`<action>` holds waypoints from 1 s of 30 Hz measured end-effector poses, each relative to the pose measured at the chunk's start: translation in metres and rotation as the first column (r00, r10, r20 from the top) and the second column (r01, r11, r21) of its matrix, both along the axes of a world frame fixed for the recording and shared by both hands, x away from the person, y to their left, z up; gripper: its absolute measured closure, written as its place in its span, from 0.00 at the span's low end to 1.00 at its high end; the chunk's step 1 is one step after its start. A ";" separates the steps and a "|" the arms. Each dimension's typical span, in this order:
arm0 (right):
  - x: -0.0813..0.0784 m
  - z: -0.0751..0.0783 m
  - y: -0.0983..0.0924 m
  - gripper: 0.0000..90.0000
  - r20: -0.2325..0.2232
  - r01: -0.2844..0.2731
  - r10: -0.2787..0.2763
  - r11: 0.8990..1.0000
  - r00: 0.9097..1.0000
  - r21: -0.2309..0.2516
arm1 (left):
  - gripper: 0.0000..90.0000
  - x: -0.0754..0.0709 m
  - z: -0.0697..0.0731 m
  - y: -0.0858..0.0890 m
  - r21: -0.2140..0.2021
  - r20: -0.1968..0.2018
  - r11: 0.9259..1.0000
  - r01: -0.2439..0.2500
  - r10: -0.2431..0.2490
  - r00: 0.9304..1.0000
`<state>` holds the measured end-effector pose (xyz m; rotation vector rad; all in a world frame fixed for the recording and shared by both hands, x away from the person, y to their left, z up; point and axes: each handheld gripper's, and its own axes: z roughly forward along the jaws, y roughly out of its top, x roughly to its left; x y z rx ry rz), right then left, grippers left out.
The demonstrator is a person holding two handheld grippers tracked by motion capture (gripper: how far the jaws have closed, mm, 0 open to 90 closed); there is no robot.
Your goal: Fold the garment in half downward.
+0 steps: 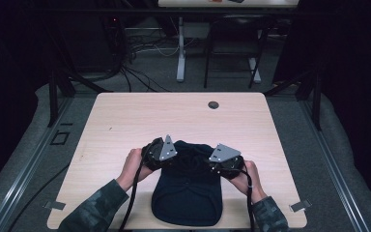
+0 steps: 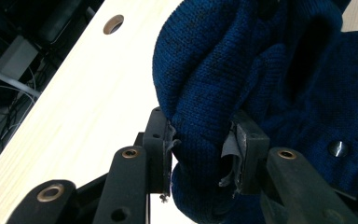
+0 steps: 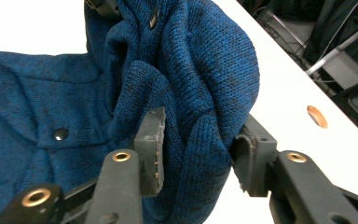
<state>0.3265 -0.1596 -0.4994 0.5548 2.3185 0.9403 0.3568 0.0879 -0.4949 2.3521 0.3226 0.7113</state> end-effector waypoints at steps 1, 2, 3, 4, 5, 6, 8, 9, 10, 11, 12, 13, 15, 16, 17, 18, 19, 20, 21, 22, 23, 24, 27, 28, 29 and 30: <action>0.000 0.000 0.000 0.61 -0.011 0.004 -0.004 1.000 1.000 0.001 | 0.72 0.000 0.000 0.000 -0.002 0.003 1.000 0.000 0.000 1.000; 0.000 0.000 -0.001 0.60 -0.020 0.006 -0.005 1.000 1.000 0.011 | 0.73 0.001 0.000 0.000 -0.002 0.005 1.000 0.000 0.000 1.000; 0.002 0.000 -0.002 0.61 -0.033 0.006 -0.005 1.000 0.999 0.019 | 0.73 0.001 0.000 0.000 -0.006 0.003 1.000 0.002 -0.002 1.000; 0.002 0.000 -0.003 0.63 -0.037 0.014 -0.013 1.000 0.999 0.025 | 0.74 0.002 0.001 0.000 -0.008 -0.004 1.000 0.003 -0.003 1.000; 0.004 0.001 -0.004 0.66 -0.050 0.013 -0.012 0.999 0.999 0.029 | 0.74 0.002 0.000 -0.001 -0.010 0.002 1.000 0.003 -0.003 1.000; 0.004 0.001 -0.004 0.69 -0.054 0.011 -0.010 1.000 0.999 0.029 | 0.73 0.002 0.001 -0.001 -0.002 -0.001 1.000 0.006 -0.006 1.000; 0.004 0.000 -0.004 0.72 -0.053 0.003 -0.002 1.000 0.999 0.030 | 0.72 0.002 0.000 -0.001 0.006 -0.016 1.000 0.007 -0.007 1.000; 0.003 0.000 -0.004 0.72 -0.050 -0.002 0.003 1.000 0.999 0.029 | 0.70 0.002 0.000 -0.001 0.014 -0.032 1.000 0.009 -0.008 0.999; 0.003 0.000 -0.004 0.72 -0.050 -0.008 0.009 1.000 0.999 0.023 | 0.67 0.002 0.000 -0.001 0.016 -0.042 1.000 0.005 -0.004 0.999; 0.002 0.000 -0.004 0.72 -0.053 -0.010 0.011 1.000 0.999 0.020 | 0.65 0.003 -0.001 -0.001 0.007 -0.052 1.000 0.000 0.000 0.999; 0.002 0.000 -0.003 0.72 -0.056 -0.014 0.015 1.000 0.998 0.020 | 0.63 0.003 -0.001 0.000 0.012 -0.060 1.000 0.006 -0.005 0.998; 0.002 0.000 -0.003 0.72 -0.057 -0.017 0.018 1.000 0.998 0.017 | 0.61 0.003 -0.002 0.000 0.010 -0.064 1.000 -0.001 0.001 0.998; 0.001 0.000 -0.003 0.72 -0.058 -0.018 0.019 1.000 0.998 0.021 | 0.60 0.002 -0.002 0.001 0.005 -0.058 1.000 -0.004 0.004 0.998; 0.001 0.000 -0.003 0.72 -0.058 -0.019 0.020 1.000 0.998 0.023 | 0.60 0.002 -0.002 0.002 -0.002 -0.060 1.000 -0.007 0.007 0.998; 0.001 0.000 -0.003 0.71 -0.065 -0.021 0.022 0.999 0.998 0.024 | 0.62 0.001 -0.002 0.003 0.002 -0.065 1.000 -0.006 0.006 0.998; 0.000 0.000 -0.003 0.71 -0.067 -0.019 0.021 1.000 0.998 0.025 | 0.63 0.001 -0.003 0.003 -0.009 -0.058 1.000 -0.007 0.006 0.998; 0.000 0.000 -0.003 0.71 -0.075 -0.022 0.024 0.999 0.997 0.032 | 0.64 0.000 -0.003 0.004 -0.011 -0.058 1.000 -0.005 0.004 0.998; -0.001 0.000 -0.003 0.70 -0.075 -0.022 0.024 0.999 0.997 0.027 | 0.66 -0.001 -0.004 0.005 -0.016 -0.058 1.000 -0.006 0.005 0.998; -0.001 0.000 -0.002 0.69 -0.075 -0.023 0.025 0.999 0.997 0.029 | 0.67 -0.002 -0.005 0.006 -0.019 -0.057 1.000 -0.005 0.004 0.998; -0.002 0.000 -0.002 0.68 -0.084 -0.024 0.026 0.999 0.996 0.026 | 0.68 -0.003 -0.006 0.007 -0.020 -0.056 1.000 -0.004 0.003 0.998; -0.002 0.000 -0.002 0.67 -0.093 -0.027 0.029 0.999 0.995 0.026 | 0.69 -0.004 -0.007 0.007 -0.024 -0.054 1.000 -0.001 0.000 0.999; -0.003 0.000 -0.001 0.67 -0.101 -0.027 0.030 0.999 0.994 0.026 | 0.69 -0.005 -0.008 0.008 -0.026 -0.056 1.000 -0.001 -0.001 0.998; -0.005 -0.001 -0.001 0.66 -0.119 -0.027 0.030 0.999 0.992 0.026 | 0.71 -0.008 -0.011 0.010 -0.038 -0.061 0.999 0.001 -0.003 0.998; -0.005 -0.001 -0.001 0.66 -0.125 -0.028 0.031 0.999 0.992 0.025 | 0.71 -0.009 -0.011 0.011 -0.042 -0.059 0.999 0.001 -0.003 0.998; -0.006 -0.001 -0.001 0.66 -0.129 -0.033 0.035 0.999 0.991 0.023 | 0.71 -0.010 -0.012 0.011 -0.045 -0.057 0.999 0.001 -0.003 0.998; -0.007 -0.001 -0.001 0.66 -0.131 -0.035 0.037 0.999 0.991 0.022 | 0.71 -0.011 -0.013 0.012 -0.048 -0.058 0.999 -0.001 -0.001 0.998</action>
